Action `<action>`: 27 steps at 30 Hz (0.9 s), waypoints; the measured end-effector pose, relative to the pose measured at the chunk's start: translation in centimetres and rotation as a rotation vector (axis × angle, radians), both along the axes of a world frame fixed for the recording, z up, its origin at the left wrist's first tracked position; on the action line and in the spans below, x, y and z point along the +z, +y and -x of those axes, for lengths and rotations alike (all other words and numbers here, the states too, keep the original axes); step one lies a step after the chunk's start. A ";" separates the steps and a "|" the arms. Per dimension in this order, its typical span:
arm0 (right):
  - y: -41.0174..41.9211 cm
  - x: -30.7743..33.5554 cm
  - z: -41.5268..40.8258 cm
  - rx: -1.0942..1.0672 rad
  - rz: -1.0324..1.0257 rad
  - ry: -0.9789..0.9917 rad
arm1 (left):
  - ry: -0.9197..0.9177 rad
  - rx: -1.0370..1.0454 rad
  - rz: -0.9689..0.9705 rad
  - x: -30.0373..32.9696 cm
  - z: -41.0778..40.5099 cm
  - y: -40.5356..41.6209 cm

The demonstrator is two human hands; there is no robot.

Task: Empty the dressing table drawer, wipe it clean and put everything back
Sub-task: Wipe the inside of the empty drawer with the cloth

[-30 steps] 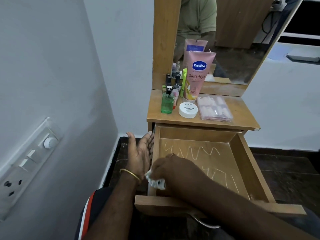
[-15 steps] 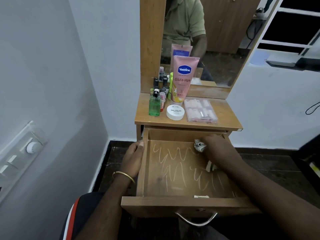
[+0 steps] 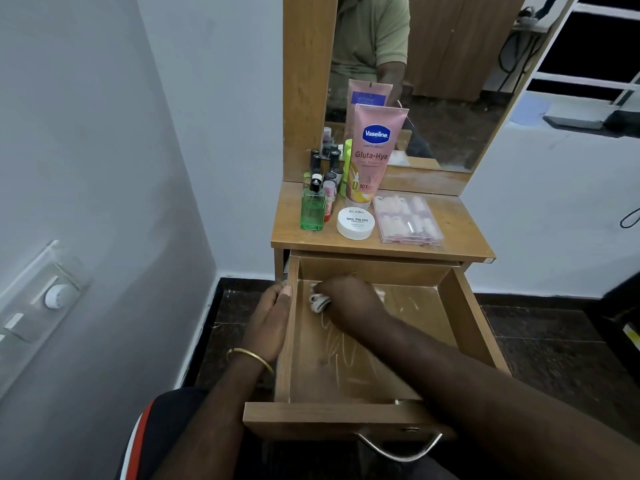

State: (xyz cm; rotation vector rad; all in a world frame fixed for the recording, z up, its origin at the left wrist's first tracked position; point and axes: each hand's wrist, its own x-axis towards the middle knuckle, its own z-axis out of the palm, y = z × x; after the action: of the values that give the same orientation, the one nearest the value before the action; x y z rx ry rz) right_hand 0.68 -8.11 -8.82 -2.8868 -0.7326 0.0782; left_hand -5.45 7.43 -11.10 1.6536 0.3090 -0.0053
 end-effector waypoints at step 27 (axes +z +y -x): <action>-1.3 -2.8 -0.2 -0.469 -0.649 0.405 | 0.008 -0.013 -0.019 -0.3 -0.1 0.1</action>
State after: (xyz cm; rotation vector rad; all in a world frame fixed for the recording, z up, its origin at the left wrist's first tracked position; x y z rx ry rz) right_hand 0.86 -9.36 -11.59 -2.2334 0.0146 0.2923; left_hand -5.35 7.56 -11.42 1.6749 0.3047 -0.0190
